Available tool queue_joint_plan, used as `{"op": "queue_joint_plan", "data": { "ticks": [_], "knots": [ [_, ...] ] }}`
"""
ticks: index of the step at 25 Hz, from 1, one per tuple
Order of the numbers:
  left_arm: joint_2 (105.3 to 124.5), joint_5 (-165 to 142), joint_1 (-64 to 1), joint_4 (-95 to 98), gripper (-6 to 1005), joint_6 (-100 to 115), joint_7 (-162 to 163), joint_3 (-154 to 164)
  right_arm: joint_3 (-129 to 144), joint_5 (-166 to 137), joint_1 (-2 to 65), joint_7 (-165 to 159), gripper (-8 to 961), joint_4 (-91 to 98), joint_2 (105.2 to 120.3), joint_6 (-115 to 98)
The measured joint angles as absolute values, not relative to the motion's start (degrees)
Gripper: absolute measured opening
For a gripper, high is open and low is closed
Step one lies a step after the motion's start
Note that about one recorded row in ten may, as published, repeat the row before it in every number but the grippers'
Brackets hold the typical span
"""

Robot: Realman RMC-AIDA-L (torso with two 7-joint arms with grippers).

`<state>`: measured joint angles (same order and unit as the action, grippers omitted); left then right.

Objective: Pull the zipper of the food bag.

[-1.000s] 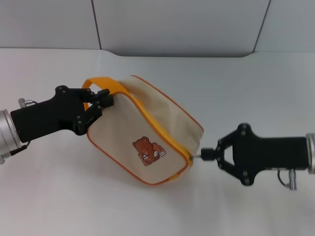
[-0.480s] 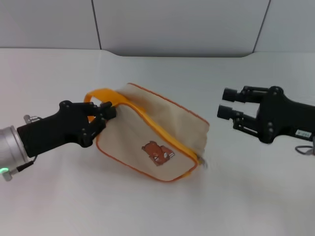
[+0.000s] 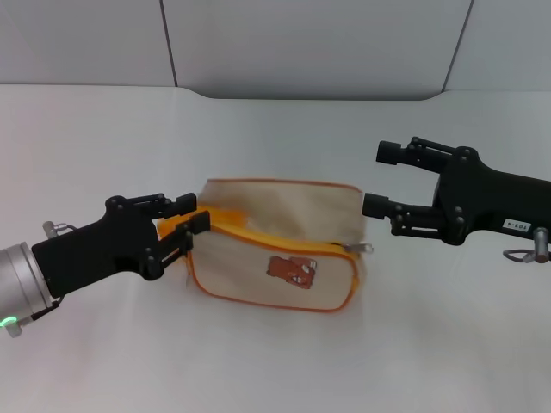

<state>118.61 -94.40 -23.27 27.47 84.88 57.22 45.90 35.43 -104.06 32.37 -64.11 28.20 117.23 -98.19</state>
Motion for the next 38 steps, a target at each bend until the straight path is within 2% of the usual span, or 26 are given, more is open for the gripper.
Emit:
{"op": "queue_joint_plan", "data": {
  "ticks": [1, 4, 7, 8, 9, 10, 11, 13, 19, 26, 38],
  "knots": [
    [118.52, -94.39, -23.09, 27.56, 115, 86.15, 57.77, 46.03, 35.60, -104.07, 32.36, -64.11, 680, 28.21, 117.15, -98.18],
    [117.93, -94.10, -22.81, 28.34, 219, 89.09, 59.25, 45.19, 37.03, -104.12, 32.31, -64.26, 771, 28.58, 116.78, -98.25],
    [115.10, -94.04, -23.75, 30.43, 323, 98.34, 64.82, 44.16, 38.73, -104.35, 32.37, -64.68, 812, 28.58, 115.67, -100.06],
    [113.59, -94.67, -25.03, 30.70, 437, 102.09, 67.42, 44.60, 39.19, -104.84, 32.46, -64.83, 825, 28.58, 115.25, -101.32],
    [113.00, -95.04, -25.74, 30.74, 550, 103.59, 68.34, 44.92, 39.65, -105.48, 32.61, -64.99, 839, 28.60, 114.85, -102.66],
    [111.80, -96.60, -27.43, 30.74, 569, 107.12, 70.58, 45.56, 39.86, -106.25, 32.74, -65.12, 839, 28.62, 114.54, -103.97],
    [111.40, -97.97, -28.45, 30.78, 589, 109.11, 71.73, 45.89, 40.05, -107.14, 32.94, -65.24, 839, 28.64, 114.22, -105.50],
    [111.55, -100.95, -29.83, 31.28, 627, 111.41, 73.04, 46.18, 40.23, -108.58, 33.16, -65.36, 838, 28.70, 113.99, -108.12],
    [113.86, -104.36, -30.53, 31.72, 744, 110.86, 72.73, 46.22, 40.27, -109.17, 32.30, -64.97, 840, 28.78, 114.44, -108.80],
    [114.11, -104.43, -30.17, 31.71, 818, 110.16, 72.05, 45.80, 40.28, -109.25, 31.87, -64.43, 840, 28.76, 115.20, -107.78],
    [114.17, -104.27, -29.94, 31.58, 816, 109.85, 71.96, 45.72, 40.35, -109.34, 31.81, -63.85, 839, 28.37, 115.40, -107.78]
  ]
}}
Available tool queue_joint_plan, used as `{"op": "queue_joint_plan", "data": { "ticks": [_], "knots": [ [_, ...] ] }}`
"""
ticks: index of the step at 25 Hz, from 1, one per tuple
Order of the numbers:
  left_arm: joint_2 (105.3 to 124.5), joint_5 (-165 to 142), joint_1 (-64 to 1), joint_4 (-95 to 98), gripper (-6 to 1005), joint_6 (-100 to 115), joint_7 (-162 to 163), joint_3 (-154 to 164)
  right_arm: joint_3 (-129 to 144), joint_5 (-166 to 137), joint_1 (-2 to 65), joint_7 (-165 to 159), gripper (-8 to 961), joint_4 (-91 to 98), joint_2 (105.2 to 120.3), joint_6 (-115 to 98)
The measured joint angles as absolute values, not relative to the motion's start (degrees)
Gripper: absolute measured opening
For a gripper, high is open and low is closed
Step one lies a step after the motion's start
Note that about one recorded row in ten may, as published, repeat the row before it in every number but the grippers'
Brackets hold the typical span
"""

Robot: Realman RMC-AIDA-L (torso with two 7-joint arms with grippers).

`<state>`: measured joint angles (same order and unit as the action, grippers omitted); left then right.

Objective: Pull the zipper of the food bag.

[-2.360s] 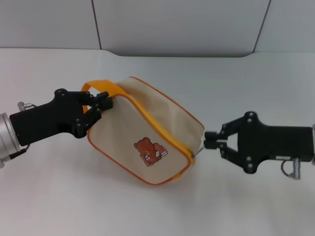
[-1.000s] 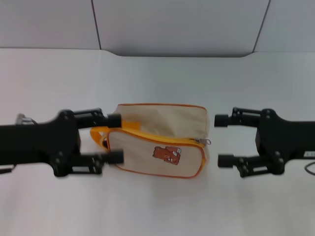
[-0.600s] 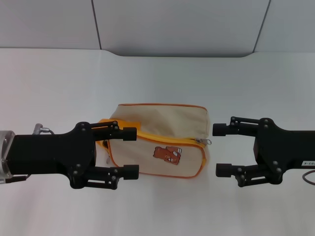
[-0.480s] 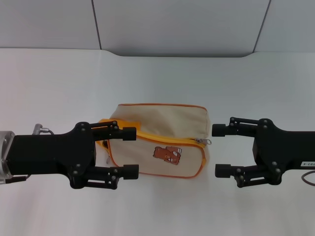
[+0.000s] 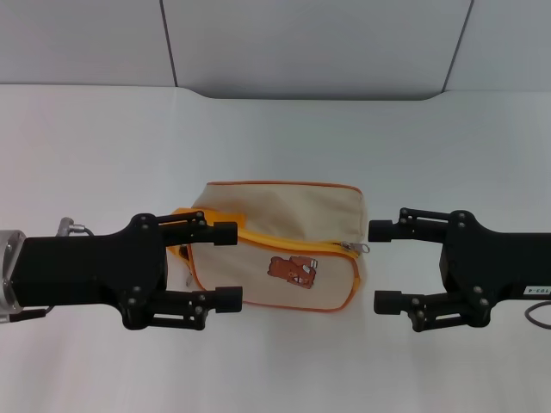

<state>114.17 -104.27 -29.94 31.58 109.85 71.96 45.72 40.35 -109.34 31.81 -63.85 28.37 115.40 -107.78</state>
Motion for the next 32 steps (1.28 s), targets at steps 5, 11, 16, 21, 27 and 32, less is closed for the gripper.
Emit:
{"op": "queue_joint_plan", "data": {
  "ticks": [5, 11, 16, 21, 27, 32],
  "knots": [
    [114.17, -104.23, -29.98, 31.77, 816, 109.81, 72.03, 45.70, 40.34, -109.34, 31.81, -63.83, 839, 28.38, 115.40, -107.82],
    [114.09, -104.19, -29.93, 31.70, 815, 109.81, 72.00, 45.70, 40.34, -109.34, 31.82, -63.80, 840, 28.41, 115.40, -107.96],
    [114.06, -104.19, -29.94, 31.75, 814, 109.83, 71.98, 45.70, 40.34, -109.34, 31.82, -63.80, 840, 28.46, 115.40, -107.96],
    [114.05, -104.16, -29.97, 31.75, 813, 109.85, 71.98, 45.70, 40.34, -109.34, 31.82, -63.80, 840, 28.65, 115.40, -108.24],
    [113.93, -104.14, -30.01, 31.75, 813, 109.96, 71.98, 45.70, 40.34, -109.34, 31.82, -63.80, 840, 28.74, 115.40, -108.47],
    [113.91, -104.18, -29.97, 31.73, 813, 109.96, 71.98, 45.70, 40.34, -109.34, 31.82, -63.80, 840, 28.67, 115.40, -108.47]
  ]
}}
